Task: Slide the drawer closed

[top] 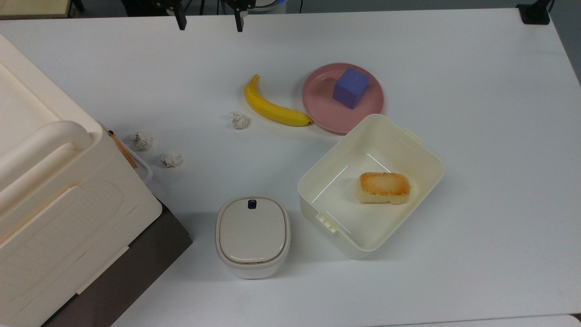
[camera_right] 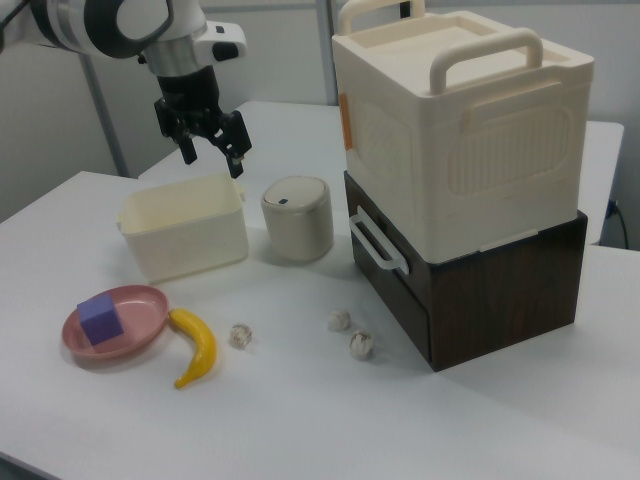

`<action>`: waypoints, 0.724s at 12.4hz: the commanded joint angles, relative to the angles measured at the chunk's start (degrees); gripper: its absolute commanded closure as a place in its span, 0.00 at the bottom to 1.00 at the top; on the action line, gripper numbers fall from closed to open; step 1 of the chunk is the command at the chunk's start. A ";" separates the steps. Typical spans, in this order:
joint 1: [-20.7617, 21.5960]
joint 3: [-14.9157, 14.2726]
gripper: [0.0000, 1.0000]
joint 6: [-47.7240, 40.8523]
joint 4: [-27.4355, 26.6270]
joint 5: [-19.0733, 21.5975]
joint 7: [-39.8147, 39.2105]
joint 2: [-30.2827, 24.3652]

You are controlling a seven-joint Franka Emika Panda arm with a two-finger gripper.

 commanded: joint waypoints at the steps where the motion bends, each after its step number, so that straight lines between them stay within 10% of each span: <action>1: -0.27 -2.60 0.00 -1.73 -1.29 -0.65 -4.54 -1.02; 9: 4.31 -8.51 0.00 -2.87 -0.85 -0.47 1.00 -1.02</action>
